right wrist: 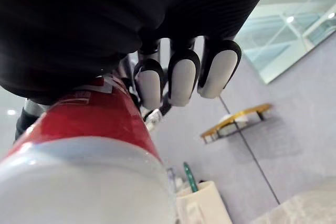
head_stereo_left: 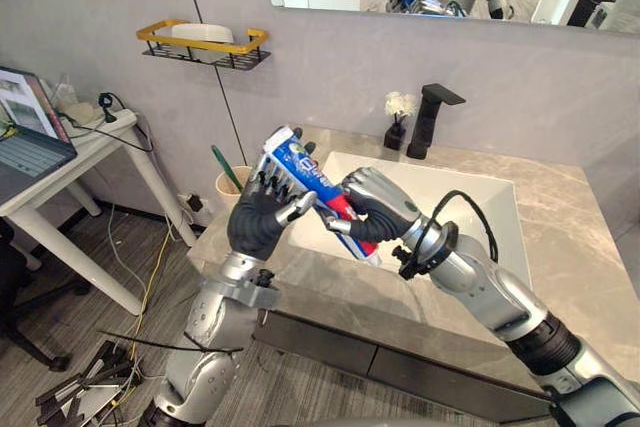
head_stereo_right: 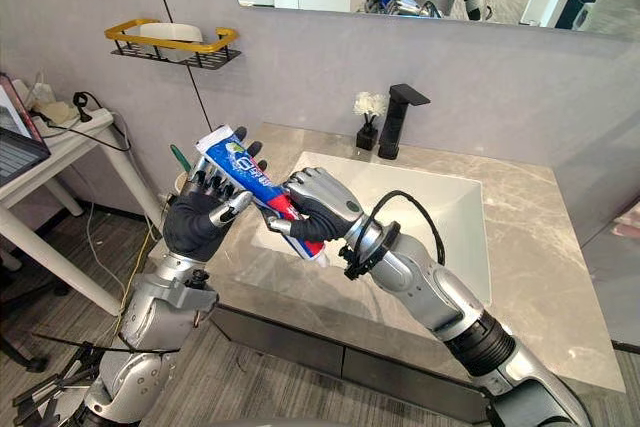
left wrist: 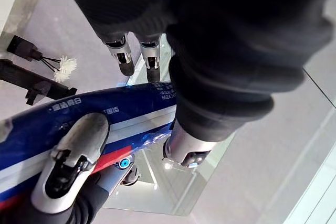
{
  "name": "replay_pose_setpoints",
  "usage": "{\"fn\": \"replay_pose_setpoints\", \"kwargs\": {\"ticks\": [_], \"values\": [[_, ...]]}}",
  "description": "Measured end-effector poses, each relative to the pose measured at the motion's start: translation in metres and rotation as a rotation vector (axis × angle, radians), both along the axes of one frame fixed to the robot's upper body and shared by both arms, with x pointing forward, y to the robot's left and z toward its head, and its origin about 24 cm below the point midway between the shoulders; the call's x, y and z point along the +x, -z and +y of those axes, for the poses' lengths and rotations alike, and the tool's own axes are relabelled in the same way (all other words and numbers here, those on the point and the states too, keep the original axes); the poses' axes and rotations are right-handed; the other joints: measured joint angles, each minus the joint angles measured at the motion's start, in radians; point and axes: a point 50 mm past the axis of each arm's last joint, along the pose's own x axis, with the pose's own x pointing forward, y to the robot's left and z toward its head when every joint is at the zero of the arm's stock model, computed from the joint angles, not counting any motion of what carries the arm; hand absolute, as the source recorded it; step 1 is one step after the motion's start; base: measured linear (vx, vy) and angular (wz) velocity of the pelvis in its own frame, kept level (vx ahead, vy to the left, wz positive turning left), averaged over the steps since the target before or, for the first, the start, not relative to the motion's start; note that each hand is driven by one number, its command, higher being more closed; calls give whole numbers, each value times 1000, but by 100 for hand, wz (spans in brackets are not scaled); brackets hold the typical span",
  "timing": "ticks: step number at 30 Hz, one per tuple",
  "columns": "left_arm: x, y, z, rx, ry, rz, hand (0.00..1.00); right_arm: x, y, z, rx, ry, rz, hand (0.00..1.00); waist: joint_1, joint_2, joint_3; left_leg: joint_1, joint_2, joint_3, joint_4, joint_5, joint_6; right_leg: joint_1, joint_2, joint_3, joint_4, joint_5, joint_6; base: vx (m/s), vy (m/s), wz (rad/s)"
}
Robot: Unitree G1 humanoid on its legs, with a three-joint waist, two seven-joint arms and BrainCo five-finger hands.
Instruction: Organize washtable
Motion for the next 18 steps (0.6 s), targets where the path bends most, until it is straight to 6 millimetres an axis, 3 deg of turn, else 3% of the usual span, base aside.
{"fn": "replay_pose_setpoints", "kwargs": {"ticks": [5, 6, 18], "values": [[3, 1, -4, -2, 46, 22, 0, 1, 9, 3, -97, -11, -15, 100, 0, 0, 0, 0, 0, 1, 0, 0, 0, -1, 0, 1, 0, 0, 0, 0, 0, 0], [5, 2, -6, 1, 58, 26, 100, 3, 13, 1, -127, -8, -13, 100, 1, -2, 1, -1, 0, 1, -1, 0, 0, -1, 0, 1, -1, 1, -1, 0, 0, 0], [8, 8, -9, -5, 93, 72, 100, 0, 28, -2, -270, -28, -46, 100, 0, -3, 3, -1, -1, 3, -1, 0, 0, -2, 0, 3, -1, 1, 0, 0, 0, 0]]}}
